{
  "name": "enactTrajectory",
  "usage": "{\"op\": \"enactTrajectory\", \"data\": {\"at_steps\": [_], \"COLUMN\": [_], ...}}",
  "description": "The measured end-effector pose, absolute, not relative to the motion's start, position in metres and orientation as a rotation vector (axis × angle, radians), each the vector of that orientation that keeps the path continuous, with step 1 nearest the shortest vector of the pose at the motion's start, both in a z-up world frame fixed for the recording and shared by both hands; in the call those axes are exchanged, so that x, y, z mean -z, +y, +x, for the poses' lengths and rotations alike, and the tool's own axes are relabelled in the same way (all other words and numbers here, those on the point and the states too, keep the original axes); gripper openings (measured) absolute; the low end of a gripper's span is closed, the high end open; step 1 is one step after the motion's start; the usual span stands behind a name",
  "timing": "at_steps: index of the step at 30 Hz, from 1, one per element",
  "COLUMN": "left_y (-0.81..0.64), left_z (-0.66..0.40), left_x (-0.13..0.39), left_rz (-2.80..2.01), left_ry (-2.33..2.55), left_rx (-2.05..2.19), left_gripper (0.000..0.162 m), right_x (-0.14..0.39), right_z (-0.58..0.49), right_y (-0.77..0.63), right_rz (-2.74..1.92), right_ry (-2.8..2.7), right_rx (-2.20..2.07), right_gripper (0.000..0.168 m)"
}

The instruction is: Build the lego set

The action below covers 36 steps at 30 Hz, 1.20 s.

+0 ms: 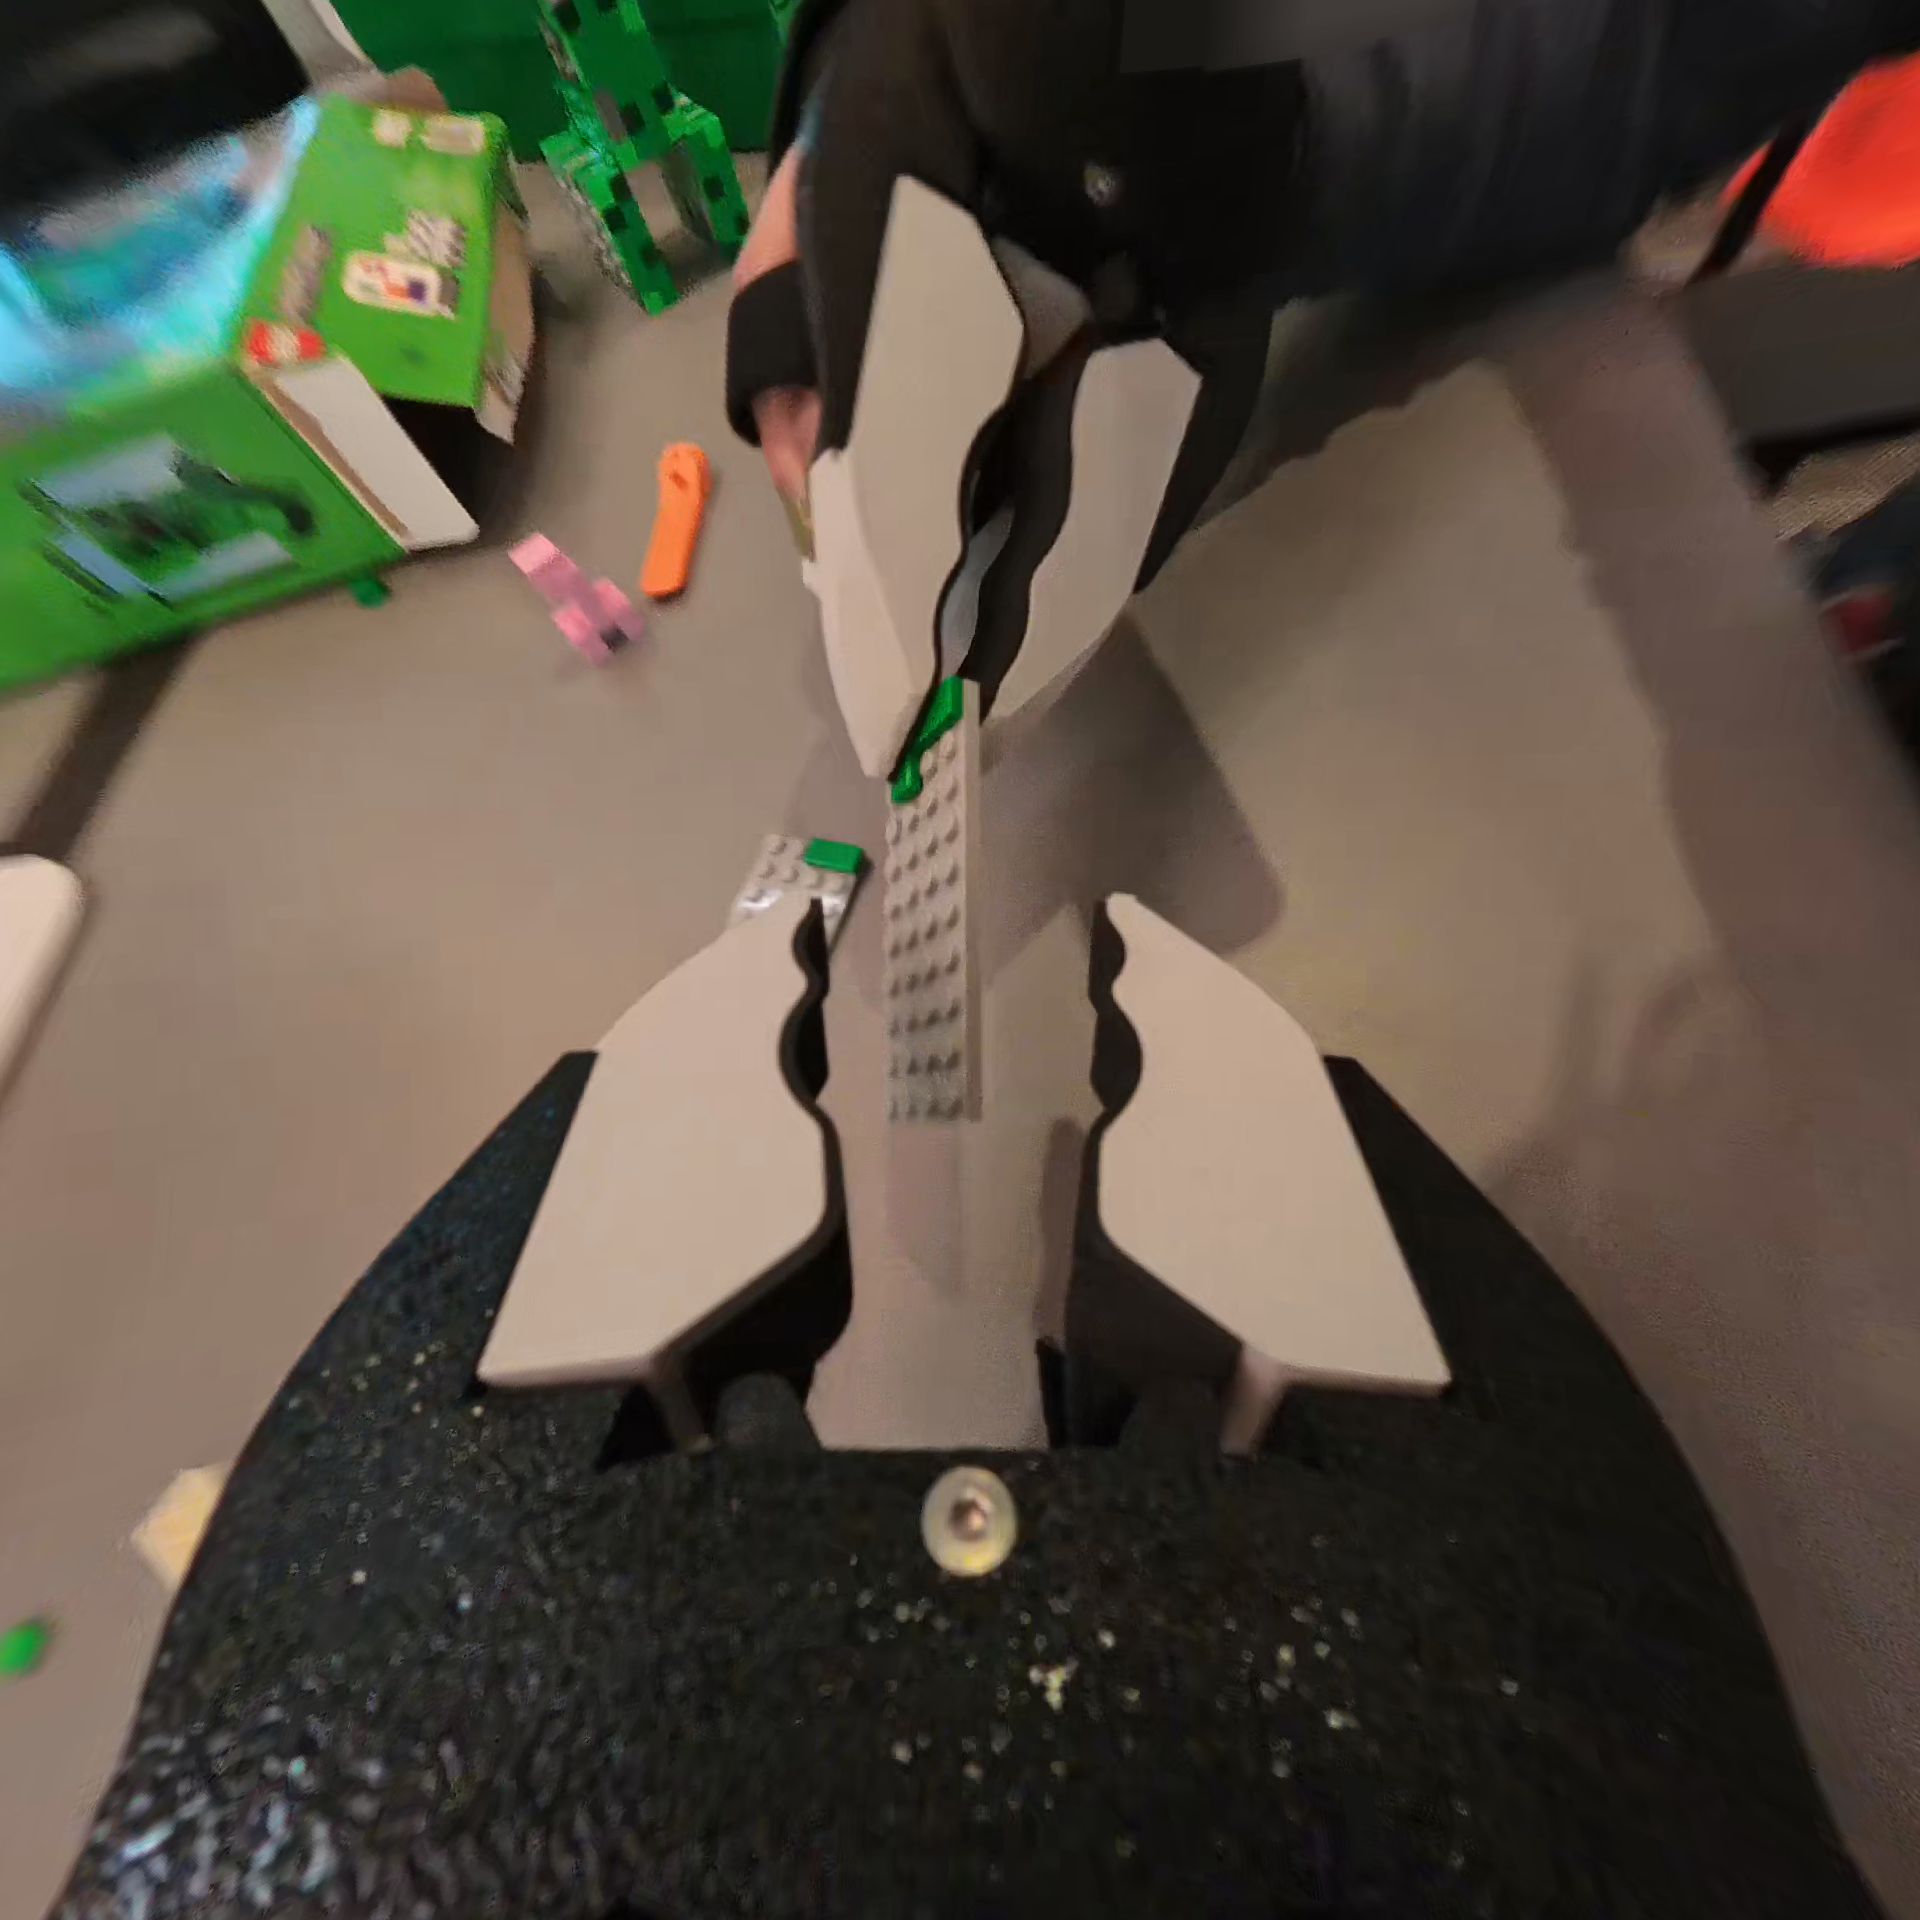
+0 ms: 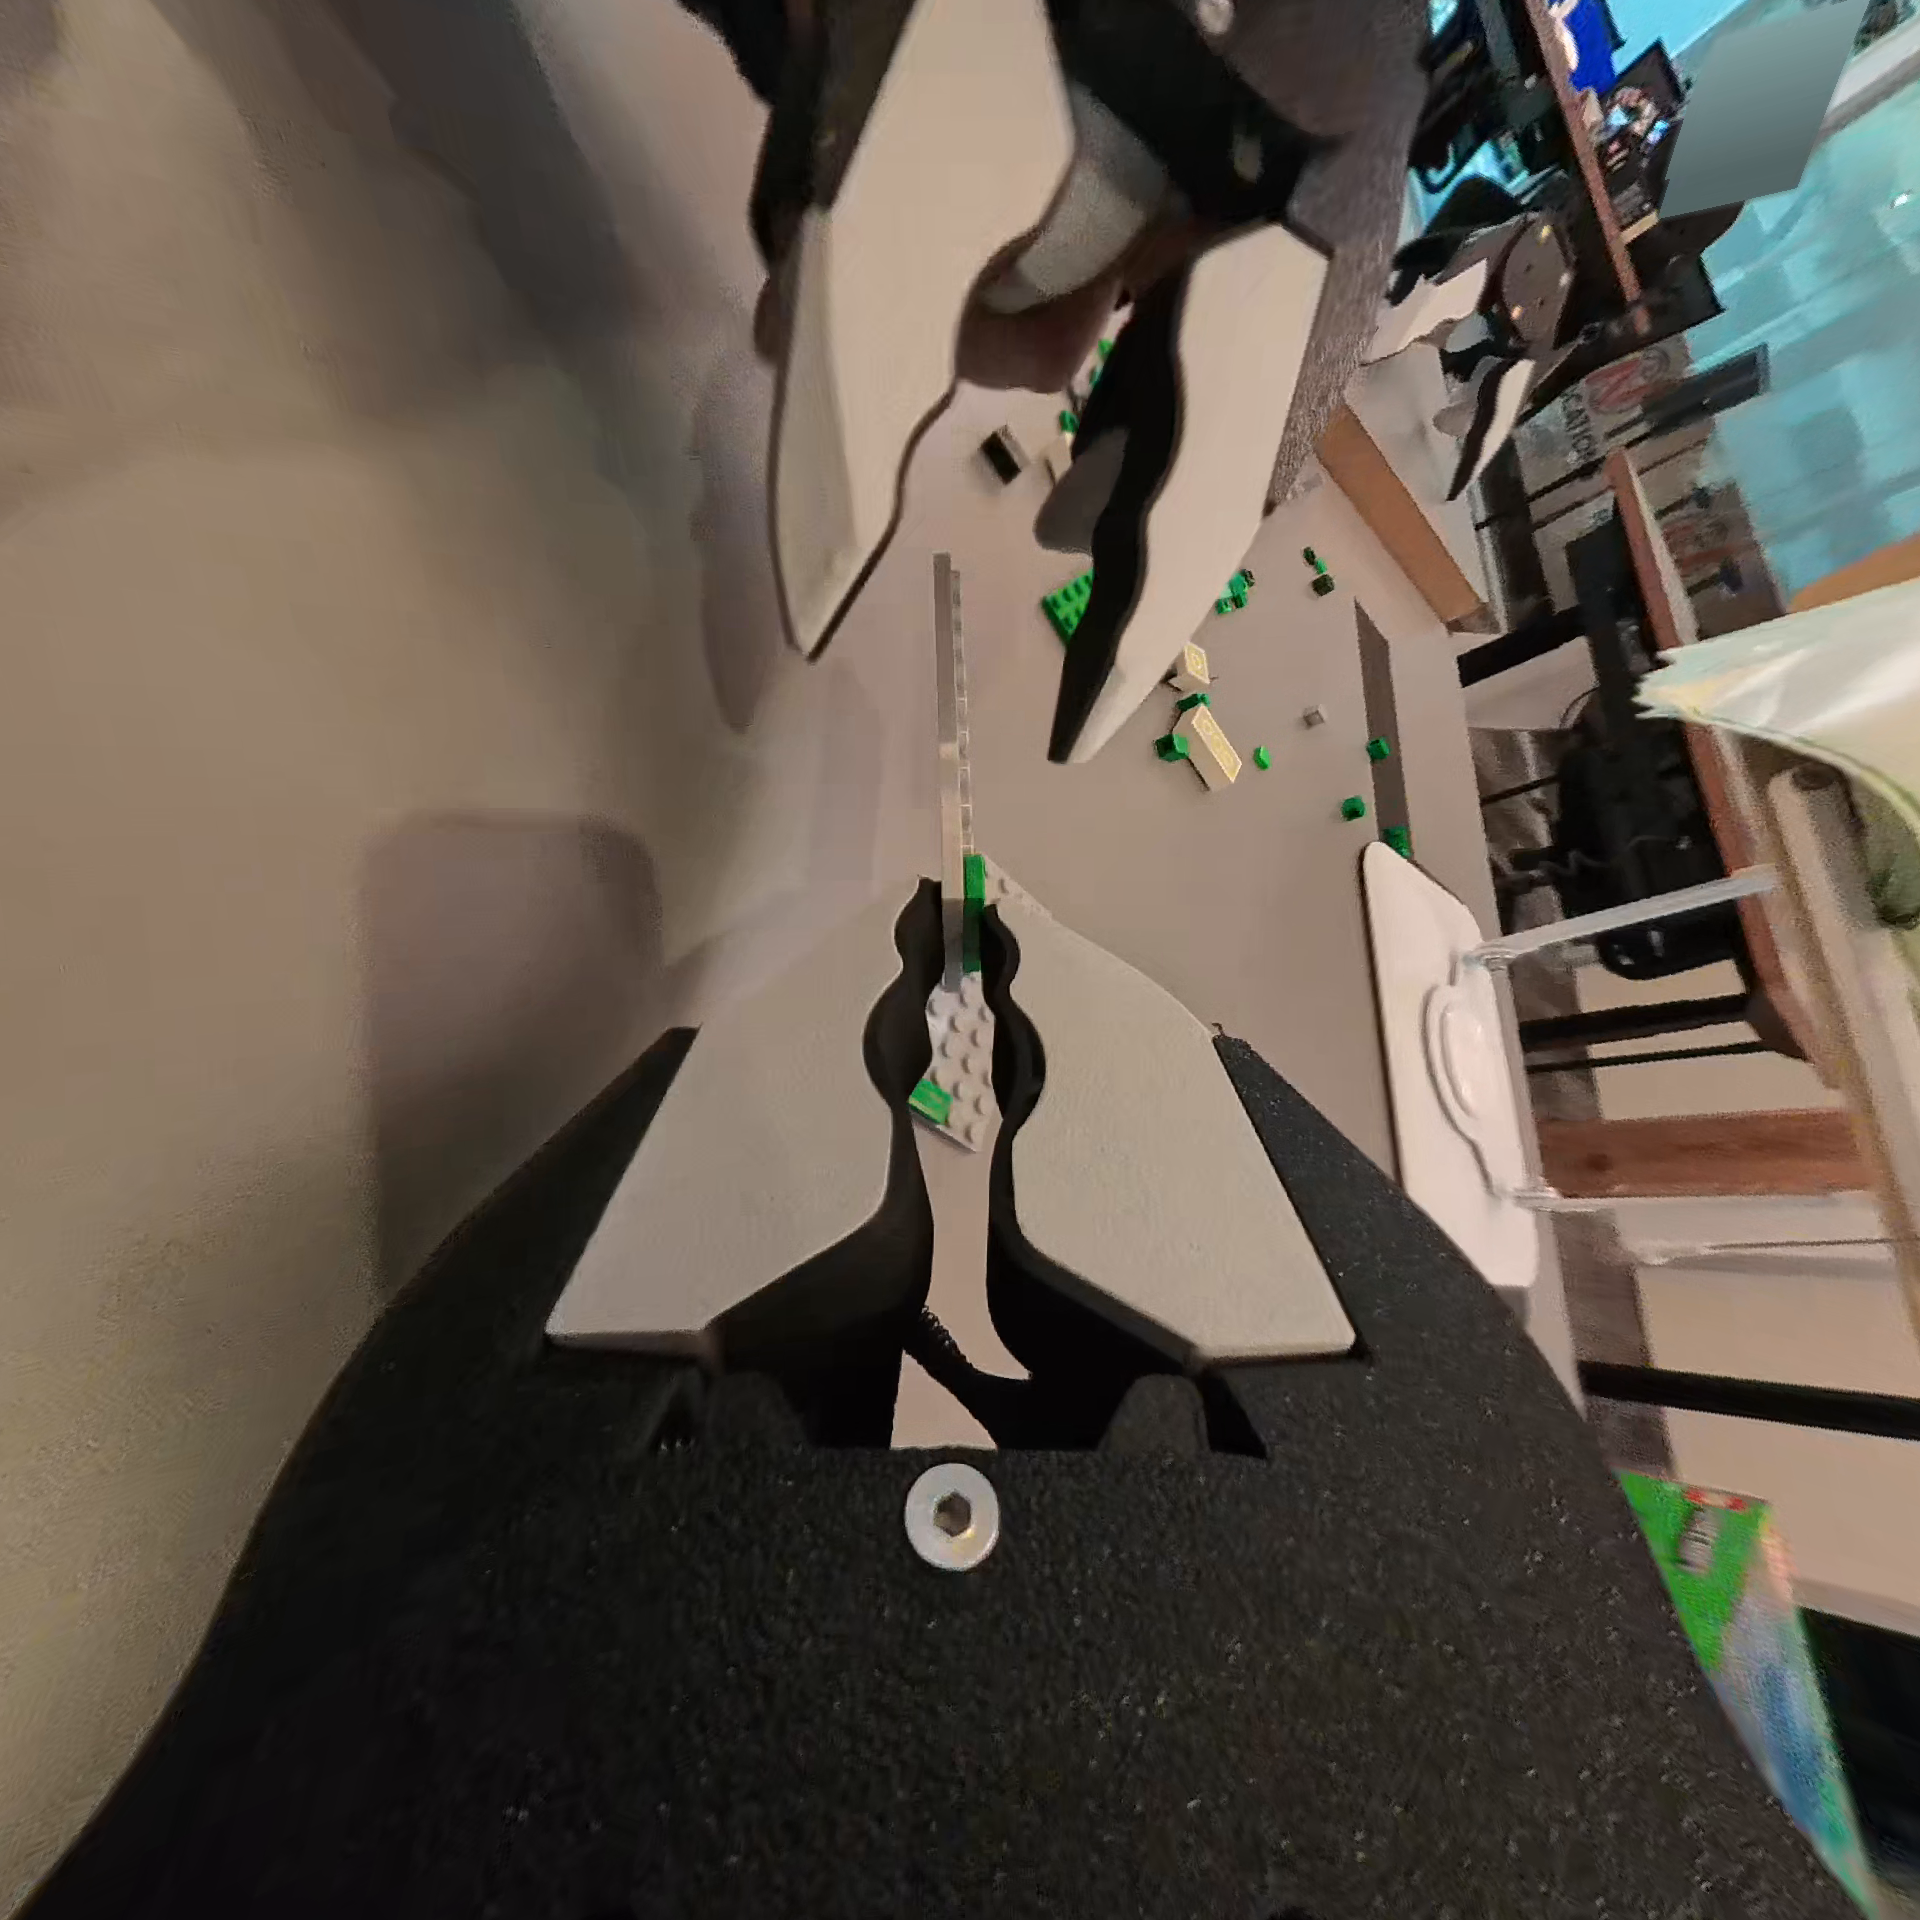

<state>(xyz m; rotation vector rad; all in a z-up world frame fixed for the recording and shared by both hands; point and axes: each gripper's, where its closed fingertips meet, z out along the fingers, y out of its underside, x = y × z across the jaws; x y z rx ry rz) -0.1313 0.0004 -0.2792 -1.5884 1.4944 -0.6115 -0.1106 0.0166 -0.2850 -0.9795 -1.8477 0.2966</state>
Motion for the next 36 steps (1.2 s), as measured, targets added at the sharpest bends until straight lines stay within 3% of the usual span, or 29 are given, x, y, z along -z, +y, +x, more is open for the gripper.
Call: {"op": "enactTrajectory", "data": {"at_steps": [1, 9, 15, 24, 36], "left_y": [0.000, -0.001, -0.002, -0.003, -0.010], "left_z": [-0.128, -0.114, -0.112, -0.113, -0.111], "left_x": [0.279, 0.280, 0.274, 0.264, 0.275], "left_rz": [-1.540, -1.410, -1.362, -1.317, -1.378], "left_ry": [1.519, 1.547, 1.518, 1.471, 1.547], "left_rx": [0.528, 0.320, 0.310, 0.326, 0.402], "left_gripper": [0.046, 0.013, 0.007, 0.004, 0.010], "right_x": [0.284, 0.276, 0.272, 0.259, 0.271], "right_z": [-0.112, -0.119, -0.119, -0.119, -0.116], "right_y": [0.014, -0.002, -0.005, -0.003, -0.009], "right_rz": [-0.995, -0.999, -1.012, -0.990, -0.920], "right_ry": [-1.842, -1.823, -1.806, -1.715, -1.812], "right_rx": [-0.335, -0.494, -0.540, -0.544, -0.481], "right_gripper": [0.006, 0.006, 0.006, 0.013, 0.006]}}
